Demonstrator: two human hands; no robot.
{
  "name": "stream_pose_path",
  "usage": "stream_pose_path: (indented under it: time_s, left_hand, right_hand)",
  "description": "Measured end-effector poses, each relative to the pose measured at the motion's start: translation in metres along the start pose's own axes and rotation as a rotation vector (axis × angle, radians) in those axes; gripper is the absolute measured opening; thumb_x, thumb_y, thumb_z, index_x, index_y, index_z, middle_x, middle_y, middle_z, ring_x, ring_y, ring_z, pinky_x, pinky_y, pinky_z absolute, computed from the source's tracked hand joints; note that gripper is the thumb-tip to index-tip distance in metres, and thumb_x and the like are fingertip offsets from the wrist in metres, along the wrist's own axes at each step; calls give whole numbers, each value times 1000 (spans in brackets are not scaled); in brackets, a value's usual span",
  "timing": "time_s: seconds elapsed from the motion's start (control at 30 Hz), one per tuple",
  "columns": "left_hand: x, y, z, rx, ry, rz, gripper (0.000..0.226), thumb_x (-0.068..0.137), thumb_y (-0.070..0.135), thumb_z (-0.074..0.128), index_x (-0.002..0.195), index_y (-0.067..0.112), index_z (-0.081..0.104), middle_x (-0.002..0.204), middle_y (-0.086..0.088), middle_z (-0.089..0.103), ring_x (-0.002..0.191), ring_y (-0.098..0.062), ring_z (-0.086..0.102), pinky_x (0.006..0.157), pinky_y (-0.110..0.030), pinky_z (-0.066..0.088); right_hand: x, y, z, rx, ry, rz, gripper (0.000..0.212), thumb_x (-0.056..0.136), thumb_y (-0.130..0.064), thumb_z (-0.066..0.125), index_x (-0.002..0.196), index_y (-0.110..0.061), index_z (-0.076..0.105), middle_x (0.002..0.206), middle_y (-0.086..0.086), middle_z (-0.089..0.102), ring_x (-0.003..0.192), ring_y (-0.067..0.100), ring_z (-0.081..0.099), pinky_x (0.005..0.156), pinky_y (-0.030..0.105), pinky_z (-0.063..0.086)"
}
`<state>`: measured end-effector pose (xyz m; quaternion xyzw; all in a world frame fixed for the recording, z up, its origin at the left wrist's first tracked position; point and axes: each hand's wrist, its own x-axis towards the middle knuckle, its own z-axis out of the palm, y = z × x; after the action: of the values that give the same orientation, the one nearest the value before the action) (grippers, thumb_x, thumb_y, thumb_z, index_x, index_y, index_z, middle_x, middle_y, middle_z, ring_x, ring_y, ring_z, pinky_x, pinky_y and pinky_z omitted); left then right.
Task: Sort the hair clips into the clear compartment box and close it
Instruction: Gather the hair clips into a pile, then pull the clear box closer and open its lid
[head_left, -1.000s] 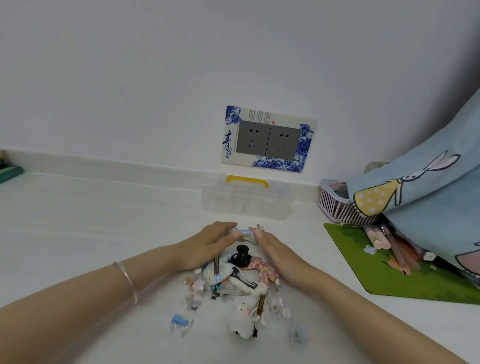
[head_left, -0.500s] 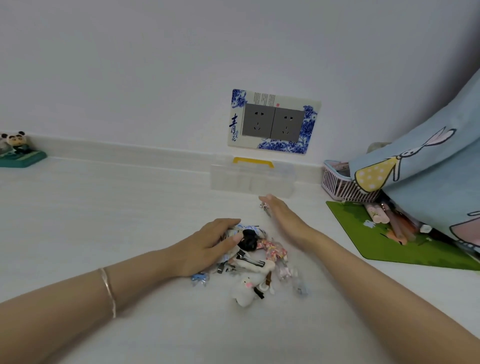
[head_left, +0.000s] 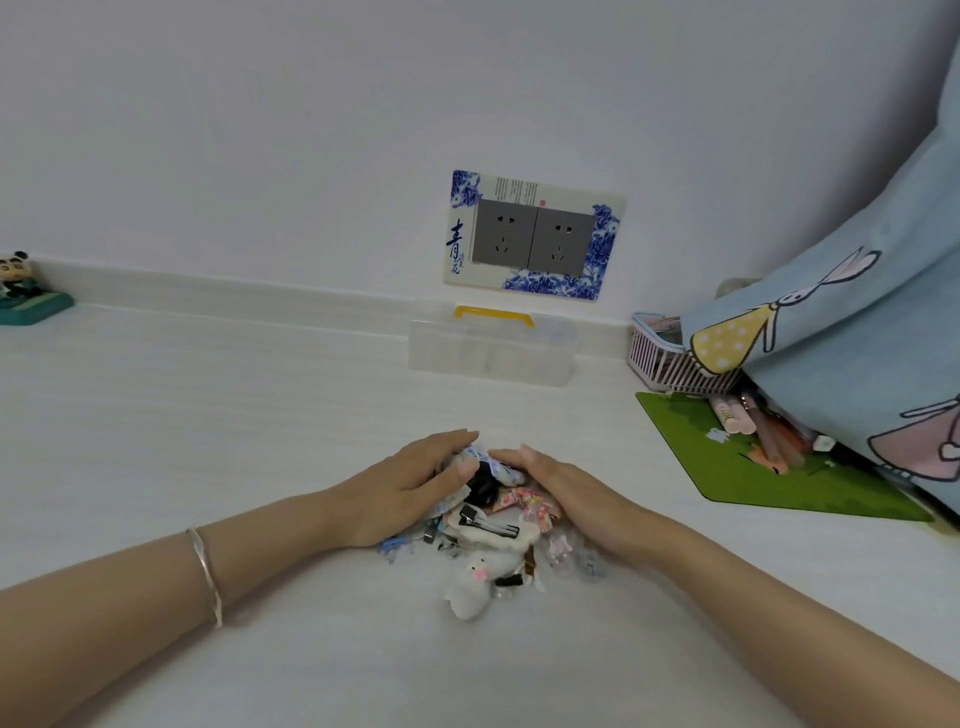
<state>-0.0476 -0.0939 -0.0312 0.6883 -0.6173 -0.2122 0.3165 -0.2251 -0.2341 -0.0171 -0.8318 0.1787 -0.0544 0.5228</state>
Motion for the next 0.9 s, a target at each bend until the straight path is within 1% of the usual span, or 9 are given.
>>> stream_pose_path:
  time_s: [0.07, 0.2, 0.27, 0.37, 0.47, 0.57, 0.73, 0.83, 0.9]
  left_hand:
    - [1, -2, -2, -8, -14, 6, 72, 81, 70, 23, 145, 37, 18, 151, 18, 22, 133, 9, 17, 106, -12, 13]
    - [22, -6, -22, -7, 105, -19, 81, 77, 78, 19, 146, 36, 16, 155, 14, 16, 135, 3, 14, 111, -24, 9]
    - [45, -10, -37, -97, 245, -93, 76, 83, 71, 22, 147, 29, 15, 156, 9, 14, 140, -6, 13, 114, -30, 9]
    - [83, -16, -56, -329, 441, -270, 74, 89, 60, 31, 149, 20, 9, 159, -1, 7, 144, -20, 12, 115, -38, 12]
    - [110, -23, -68, -406, 487, -368, 83, 88, 61, 37, 149, 18, 0, 159, -3, 3, 145, -24, 11, 114, -41, 12]
    - [125, -35, -71, -495, 434, -430, 85, 87, 65, 34, 149, 18, 0, 159, 0, 6, 145, -23, 12, 114, -42, 12]
    - [127, -40, -62, -512, 427, -379, 84, 86, 65, 36, 148, 17, 7, 158, 2, 11, 144, -21, 16, 113, -38, 14]
    - [113, -38, -60, -476, 441, -372, 86, 85, 64, 39, 147, 13, 8, 157, -1, 14, 142, -21, 18, 112, -36, 17]
    - [96, -35, -58, -452, 424, -367, 88, 83, 66, 39, 147, 14, 7, 156, 0, 15, 141, -20, 20, 109, -34, 19]
  right_hand:
    - [-2, 4, -2, -24, 10, -33, 55, 89, -65, 30, 133, -37, 47, 140, -14, 48, 129, 3, 43, 114, 37, 30]
    - [20, -5, -30, -51, 265, -108, 56, 81, -61, 36, 133, -40, 42, 147, -18, 31, 138, 3, 25, 111, 25, 18]
    - [41, -8, -52, -41, 347, -71, 70, 76, -66, 38, 140, -40, 30, 154, -15, 17, 143, 8, 14, 112, 29, 14]
    - [73, -7, -80, -15, 435, 13, 91, 68, -75, 43, 146, -42, 10, 159, -11, 0, 146, 13, 4, 115, 43, 13]
    - [99, -4, -96, 38, 495, 69, 102, 62, -77, 48, 146, -41, 2, 160, -3, 1, 146, 19, 8, 114, 44, 16]
    - [116, 3, -101, 87, 479, 91, 104, 63, -76, 52, 147, -40, 2, 160, 0, 7, 145, 21, 13, 113, 40, 18]
    - [122, 15, -98, 92, 535, 37, 85, 80, -58, 58, 147, -36, 11, 158, 0, 14, 144, 18, 17, 107, 33, 23]
    - [106, 15, -87, 87, 547, 15, 86, 78, -57, 61, 147, -37, 13, 158, -2, 16, 144, 16, 19, 100, 28, 23]
    - [90, 13, -76, 80, 543, 5, 93, 71, -61, 62, 147, -38, 13, 158, -5, 16, 143, 14, 20, 103, 28, 24]
